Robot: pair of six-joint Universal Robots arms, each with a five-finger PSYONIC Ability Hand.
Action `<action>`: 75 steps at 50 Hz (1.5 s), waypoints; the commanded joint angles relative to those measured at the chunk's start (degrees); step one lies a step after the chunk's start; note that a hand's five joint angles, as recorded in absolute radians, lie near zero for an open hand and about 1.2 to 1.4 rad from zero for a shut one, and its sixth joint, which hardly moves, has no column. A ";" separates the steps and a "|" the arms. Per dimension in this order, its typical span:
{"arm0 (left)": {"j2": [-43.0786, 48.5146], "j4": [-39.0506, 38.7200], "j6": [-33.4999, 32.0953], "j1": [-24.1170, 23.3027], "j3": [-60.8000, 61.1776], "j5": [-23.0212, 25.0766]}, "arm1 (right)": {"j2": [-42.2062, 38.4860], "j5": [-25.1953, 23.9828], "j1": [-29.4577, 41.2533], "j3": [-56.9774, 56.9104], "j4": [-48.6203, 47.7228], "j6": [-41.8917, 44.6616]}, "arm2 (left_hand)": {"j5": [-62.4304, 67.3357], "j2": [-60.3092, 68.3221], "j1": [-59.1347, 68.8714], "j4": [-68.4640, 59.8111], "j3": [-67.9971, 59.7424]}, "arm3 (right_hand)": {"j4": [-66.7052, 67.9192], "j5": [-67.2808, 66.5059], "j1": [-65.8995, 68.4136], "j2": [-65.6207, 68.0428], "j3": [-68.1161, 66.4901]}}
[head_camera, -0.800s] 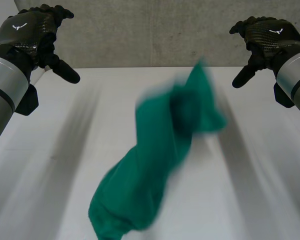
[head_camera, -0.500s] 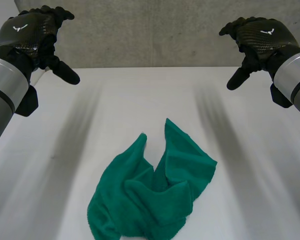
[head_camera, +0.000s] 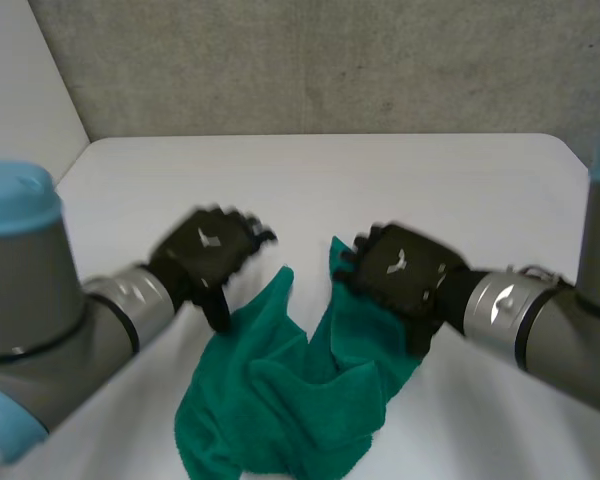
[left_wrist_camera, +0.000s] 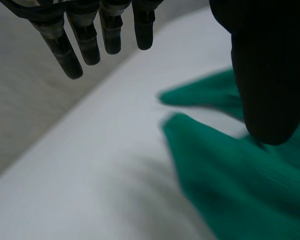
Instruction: Fold the towel.
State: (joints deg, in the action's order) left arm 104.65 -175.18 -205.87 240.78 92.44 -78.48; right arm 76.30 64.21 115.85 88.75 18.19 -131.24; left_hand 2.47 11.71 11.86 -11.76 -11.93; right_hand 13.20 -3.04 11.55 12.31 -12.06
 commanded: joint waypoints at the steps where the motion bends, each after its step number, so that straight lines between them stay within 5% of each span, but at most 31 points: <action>1: 3.62 2.12 -6.46 -2.33 4.59 -0.97 | -4.22 -2.42 0.25 3.63 -0.09 0.98 | 8.13 8.89 8.75 -8.85 -8.67 | -1.28 1.13 0.36 -0.40 0.15; 8: 6.53 1.51 -6.82 -2.69 4.68 -0.97 | -9.15 -2.60 0.87 2.75 0.09 1.16 | 42.45 43.20 43.06 -43.16 -42.98 | 27.10 -27.26 28.75 27.99 -28.24; 10: 8.02 1.51 -6.82 -2.69 4.24 -0.97 | -9.50 -2.86 0.87 1.27 -0.08 0.90 | 62.06 62.81 62.67 -62.77 -62.59 | 51.22 -51.37 52.86 52.10 -52.35; 12: 8.29 1.51 -6.82 -2.69 3.98 -0.97 | -9.68 -2.78 0.87 -0.49 -0.52 0.11 | 67.47 68.23 68.09 -68.19 -68.01 | 66.73 -66.88 68.37 67.61 -67.86; 17: 8.73 -1.65 -6.91 -2.69 -2.16 -2.28 | -9.85 -1.72 1.13 -7.70 -3.24 -6.29 | 67.53 68.29 68.14 -68.24 -68.07 | 66.80 -66.96 68.45 67.69 -67.94; 20: 8.03 -7.53 -6.74 -2.69 -9.36 -7.11 | -9.85 1.52 0.78 -13.67 -9.56 -14.64 | 67.53 68.29 68.14 -68.24 -68.07 | 66.80 -66.96 68.45 67.69 -67.94; 26: 3.30 -27.53 -1.57 -2.51 -19.22 -23.96 | -6.08 15.77 0.26 -18.70 -31.29 -29.25 | 67.53 68.29 68.14 -68.24 -68.07 | 66.80 -66.96 68.45 67.69 -67.94; 29: 1.10 -34.05 0.98 -2.34 -19.05 -27.14 | -0.82 22.43 0.25 -16.86 -43.12 -32.06 | 67.53 68.29 68.14 -68.24 -68.07 | 66.80 -66.96 68.45 67.69 -67.94; 32: -0.31 -37.42 2.66 -2.60 -17.13 -27.43 | 1.56 22.10 0.43 -14.57 -44.47 -32.15 | 67.53 68.29 68.14 -68.24 -68.07 | 66.80 -66.96 68.45 67.69 -67.94; 49: -7.27 -36.81 7.06 -4.27 20.30 -27.25 | 1.57 18.50 0.17 -2.45 -30.06 -28.02 | 67.53 68.29 68.14 -68.24 -68.07 | 66.80 -66.96 68.45 67.69 -67.94; 57: -3.66 -31.98 10.49 -4.97 25.42 -27.25 | -4.84 18.41 0.87 8.81 -26.10 -21.26 | 67.53 68.29 68.14 -68.24 -68.07 | 66.80 -66.96 68.45 67.69 -67.94; 61: -4.10 -23.56 12.60 -7.60 24.37 -26.99 | -5.20 18.49 0.61 11.71 -26.36 -19.76 | 67.53 68.29 68.14 -68.24 -68.07 | 66.80 -66.96 68.45 67.69 -67.94; 63: -4.45 -20.83 12.95 -8.22 23.67 -26.90 | -5.11 18.58 0.26 12.24 -26.63 -19.76 | 58.56 59.31 59.17 -59.27 -59.09 | 66.80 -66.96 68.45 67.69 -67.94; 67: -6.91 -15.90 12.95 -8.22 20.95 -26.90 | -4.67 18.67 0.08 12.77 -27.07 -19.93 | 10.92 11.68 11.54 -11.63 -11.46 | 66.80 -66.96 68.45 67.69 -67.94; 75: -10.17 -14.23 12.95 -3.48 16.90 -26.72 | -4.32 18.67 -0.01 13.56 -28.74 -20.11 | 7.67 8.42 8.28 -8.38 -8.20 | 66.80 -66.96 68.45 67.69 -67.94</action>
State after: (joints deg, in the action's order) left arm 96.77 -189.98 -192.78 233.59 111.89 -105.35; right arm 71.61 82.87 115.88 101.97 -9.23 -151.02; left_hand 9.20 19.82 19.81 -19.52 -20.04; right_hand 68.08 -56.81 55.88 67.22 -67.35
